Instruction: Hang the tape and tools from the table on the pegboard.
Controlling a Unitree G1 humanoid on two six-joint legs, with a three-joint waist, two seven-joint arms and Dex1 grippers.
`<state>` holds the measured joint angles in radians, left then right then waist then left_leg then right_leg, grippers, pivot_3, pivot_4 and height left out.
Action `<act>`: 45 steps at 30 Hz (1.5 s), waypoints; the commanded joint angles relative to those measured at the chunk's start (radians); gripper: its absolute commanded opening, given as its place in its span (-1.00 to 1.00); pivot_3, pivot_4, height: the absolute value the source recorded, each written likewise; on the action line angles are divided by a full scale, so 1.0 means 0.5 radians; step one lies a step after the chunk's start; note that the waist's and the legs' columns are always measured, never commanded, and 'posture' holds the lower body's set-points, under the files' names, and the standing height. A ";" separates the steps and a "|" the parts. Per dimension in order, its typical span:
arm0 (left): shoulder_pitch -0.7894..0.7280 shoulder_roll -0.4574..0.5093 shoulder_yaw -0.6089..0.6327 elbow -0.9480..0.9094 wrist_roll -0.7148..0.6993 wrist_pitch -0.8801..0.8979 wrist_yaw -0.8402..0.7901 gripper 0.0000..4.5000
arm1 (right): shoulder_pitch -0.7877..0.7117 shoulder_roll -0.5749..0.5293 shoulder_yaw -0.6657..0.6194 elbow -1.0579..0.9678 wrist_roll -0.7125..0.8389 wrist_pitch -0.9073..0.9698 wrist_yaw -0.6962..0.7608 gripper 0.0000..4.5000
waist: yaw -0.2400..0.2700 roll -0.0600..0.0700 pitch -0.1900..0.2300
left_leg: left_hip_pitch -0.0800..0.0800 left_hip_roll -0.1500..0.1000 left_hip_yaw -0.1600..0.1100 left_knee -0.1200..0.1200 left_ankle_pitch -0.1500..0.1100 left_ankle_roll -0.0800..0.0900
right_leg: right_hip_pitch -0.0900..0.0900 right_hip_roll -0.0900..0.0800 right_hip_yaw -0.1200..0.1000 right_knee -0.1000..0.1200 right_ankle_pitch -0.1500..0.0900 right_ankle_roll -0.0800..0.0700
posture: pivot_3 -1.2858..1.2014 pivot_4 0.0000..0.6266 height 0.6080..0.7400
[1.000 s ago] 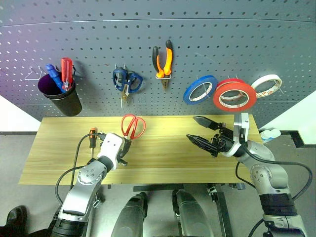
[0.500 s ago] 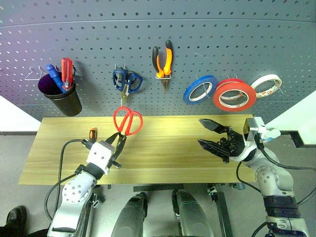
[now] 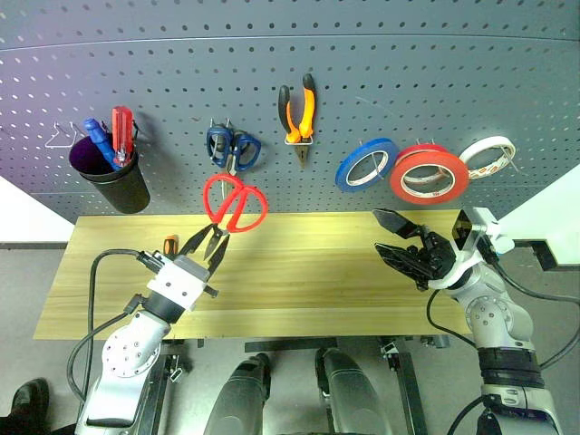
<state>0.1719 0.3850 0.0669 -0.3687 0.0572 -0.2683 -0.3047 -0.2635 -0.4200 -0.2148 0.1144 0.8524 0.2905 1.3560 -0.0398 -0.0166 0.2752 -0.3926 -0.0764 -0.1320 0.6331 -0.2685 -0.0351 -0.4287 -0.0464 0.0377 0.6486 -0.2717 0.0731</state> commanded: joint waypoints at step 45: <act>-0.886 -0.125 -0.073 0.706 0.026 0.273 0.110 -0.53 | 0.183 0.234 -0.038 -0.273 0.105 0.007 -0.069 1.00 | -0.012 0.000 -0.012 | 0.001 0.000 0.005 0.034 -0.001 0.001 | 0.004 0.003 0.002 0.025 0.007 0.004 | -0.05 -0.29 1.00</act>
<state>-0.2596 0.3294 0.0260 -0.0111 0.0867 -0.1210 -0.2498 -0.1786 -0.3033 -0.2314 0.0256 0.9060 0.3117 1.3199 -0.0458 -0.0166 0.2691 -0.3919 -0.0766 -0.1295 0.6502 -0.2688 -0.0346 -0.4269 -0.0447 0.0387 0.6613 -0.2682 0.0750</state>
